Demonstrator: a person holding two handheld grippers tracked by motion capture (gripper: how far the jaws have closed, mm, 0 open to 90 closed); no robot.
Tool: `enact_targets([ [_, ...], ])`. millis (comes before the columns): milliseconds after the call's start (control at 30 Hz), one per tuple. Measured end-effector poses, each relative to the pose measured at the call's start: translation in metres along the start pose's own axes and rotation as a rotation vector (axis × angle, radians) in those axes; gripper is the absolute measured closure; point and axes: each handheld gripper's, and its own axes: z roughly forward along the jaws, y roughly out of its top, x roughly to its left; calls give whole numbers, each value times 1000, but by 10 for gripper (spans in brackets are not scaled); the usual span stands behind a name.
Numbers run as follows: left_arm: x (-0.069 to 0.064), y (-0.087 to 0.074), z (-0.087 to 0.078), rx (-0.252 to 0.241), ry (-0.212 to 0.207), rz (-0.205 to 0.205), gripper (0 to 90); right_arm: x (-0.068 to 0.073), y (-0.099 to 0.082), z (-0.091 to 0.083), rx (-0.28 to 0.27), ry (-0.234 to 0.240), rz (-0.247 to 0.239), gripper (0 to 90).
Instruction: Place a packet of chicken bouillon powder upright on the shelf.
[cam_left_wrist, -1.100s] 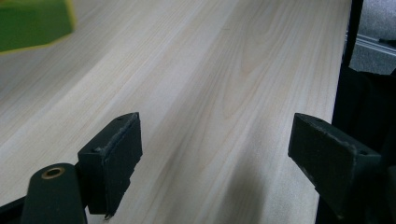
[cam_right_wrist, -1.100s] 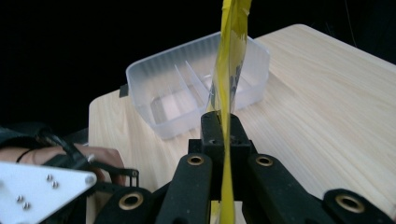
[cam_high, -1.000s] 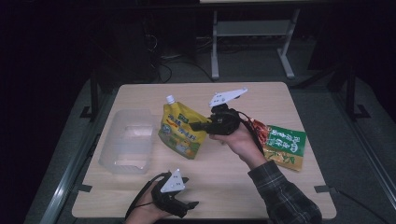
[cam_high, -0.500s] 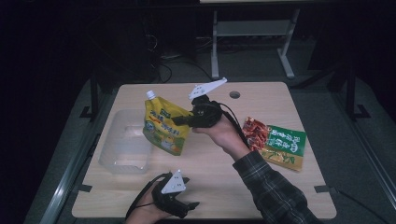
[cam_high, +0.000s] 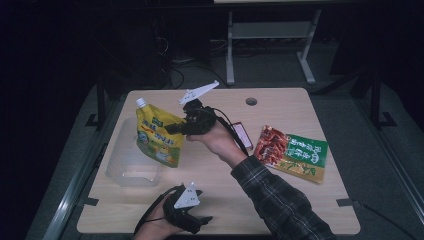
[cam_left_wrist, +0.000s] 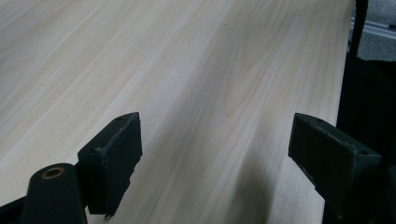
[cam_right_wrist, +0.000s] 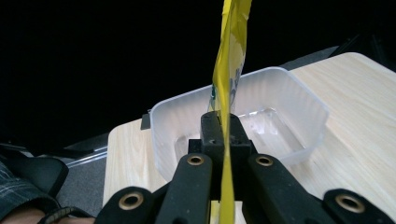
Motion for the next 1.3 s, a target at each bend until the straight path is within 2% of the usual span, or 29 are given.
enact_targets([
  [200, 0, -2, -2, 4, 11, -1, 169, 0, 4, 18, 10, 17, 1, 900],
  [533, -1, -10, -10, 15, 48, -18, 169, 2, 16, 36, 6, 49, 0, 900],
  [833, -1, -17, -17, 22, 77, -49, 169, 4, 20, 57, 19, 63, -1, 900],
  [1133, 0, -19, -18, 21, 79, -59, 169, 9, 21, 72, 34, 79, 6, 900],
  [1167, 0, -19, -18, 26, 79, -58, 169, 8, 21, 73, 35, 75, -9, 900],
  [1300, 0, -19, -18, 29, 82, -54, 169, 9, 20, 76, 43, 76, -13, 900],
])
